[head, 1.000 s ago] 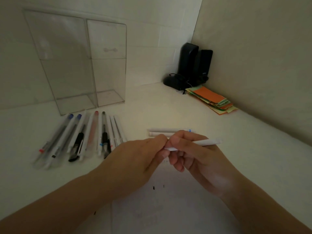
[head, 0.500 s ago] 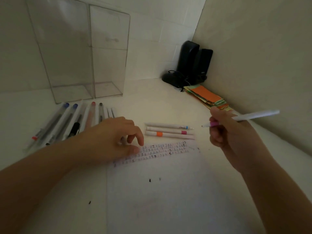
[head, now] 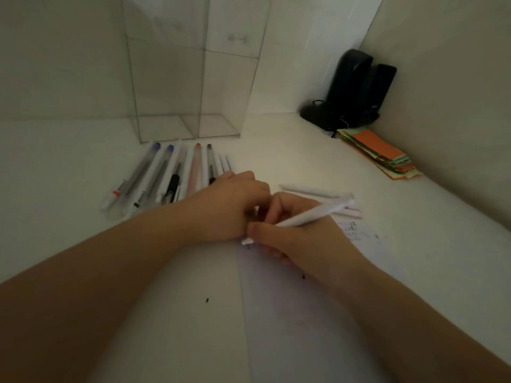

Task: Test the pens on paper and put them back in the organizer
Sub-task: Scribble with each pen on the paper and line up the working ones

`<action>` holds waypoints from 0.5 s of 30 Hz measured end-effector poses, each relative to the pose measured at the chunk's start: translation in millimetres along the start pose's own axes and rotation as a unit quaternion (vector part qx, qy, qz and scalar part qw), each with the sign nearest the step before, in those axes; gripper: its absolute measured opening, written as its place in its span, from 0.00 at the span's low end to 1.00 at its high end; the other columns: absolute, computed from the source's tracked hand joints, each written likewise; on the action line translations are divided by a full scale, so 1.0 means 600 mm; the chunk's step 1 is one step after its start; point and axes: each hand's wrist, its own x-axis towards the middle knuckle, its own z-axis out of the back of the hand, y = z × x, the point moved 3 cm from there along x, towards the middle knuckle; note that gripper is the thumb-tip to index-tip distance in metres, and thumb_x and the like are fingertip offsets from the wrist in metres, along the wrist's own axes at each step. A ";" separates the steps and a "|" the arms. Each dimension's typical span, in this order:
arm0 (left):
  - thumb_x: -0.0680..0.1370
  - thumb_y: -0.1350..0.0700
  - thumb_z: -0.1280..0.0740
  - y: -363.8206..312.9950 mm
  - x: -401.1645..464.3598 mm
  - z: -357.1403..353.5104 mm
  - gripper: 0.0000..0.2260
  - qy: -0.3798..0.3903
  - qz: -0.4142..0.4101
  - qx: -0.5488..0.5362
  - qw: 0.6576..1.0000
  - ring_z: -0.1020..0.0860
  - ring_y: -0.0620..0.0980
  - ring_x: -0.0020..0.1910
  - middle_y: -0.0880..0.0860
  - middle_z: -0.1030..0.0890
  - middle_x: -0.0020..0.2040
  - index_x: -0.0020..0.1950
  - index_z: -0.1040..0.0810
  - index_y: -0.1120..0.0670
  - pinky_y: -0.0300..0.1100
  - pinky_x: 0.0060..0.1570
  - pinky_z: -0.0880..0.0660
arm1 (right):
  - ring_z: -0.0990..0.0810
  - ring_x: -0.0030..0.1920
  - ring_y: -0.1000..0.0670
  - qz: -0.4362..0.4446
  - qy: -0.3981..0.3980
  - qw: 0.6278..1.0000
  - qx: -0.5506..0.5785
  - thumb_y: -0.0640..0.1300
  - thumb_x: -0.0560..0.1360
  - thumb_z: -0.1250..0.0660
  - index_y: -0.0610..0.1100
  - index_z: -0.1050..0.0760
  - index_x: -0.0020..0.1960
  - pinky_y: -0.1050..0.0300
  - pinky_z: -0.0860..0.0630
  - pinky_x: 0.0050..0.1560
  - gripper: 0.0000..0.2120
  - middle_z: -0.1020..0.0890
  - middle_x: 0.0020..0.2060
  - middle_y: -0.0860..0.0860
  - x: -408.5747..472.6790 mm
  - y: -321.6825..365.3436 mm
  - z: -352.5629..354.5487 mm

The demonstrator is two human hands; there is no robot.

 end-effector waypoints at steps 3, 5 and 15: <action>0.72 0.62 0.37 0.006 -0.002 0.008 0.21 0.014 0.014 -0.043 0.999 0.36 0.38 0.37 0.38 0.33 0.35 0.30 0.39 0.37 0.38 0.43 0.42 | 0.31 0.24 0.53 0.046 -0.047 0.997 0.035 0.30 0.68 0.34 0.32 0.33 0.30 0.64 0.35 0.24 0.10 0.26 0.22 0.48 -0.004 -0.010 -0.003; 0.72 0.60 0.36 0.005 -0.003 0.011 0.20 0.014 0.018 -0.065 0.998 0.34 0.38 0.38 0.40 0.30 0.37 0.31 0.38 0.36 0.38 0.43 0.40 | 0.32 0.24 0.52 0.066 -0.057 0.996 0.017 0.28 0.68 0.35 0.30 0.35 0.31 0.62 0.36 0.24 0.10 0.27 0.21 0.50 -0.006 -0.012 -0.005; 0.71 0.55 0.36 0.009 -0.007 0.009 0.16 0.012 0.020 -0.099 0.995 0.30 0.42 0.40 0.41 0.27 0.39 0.31 0.35 0.35 0.37 0.45 0.36 | 0.35 0.24 0.52 0.104 -0.066 0.992 -0.016 0.29 0.68 0.35 0.30 0.36 0.31 0.62 0.38 0.23 0.10 0.31 0.21 0.42 -0.008 -0.012 -0.009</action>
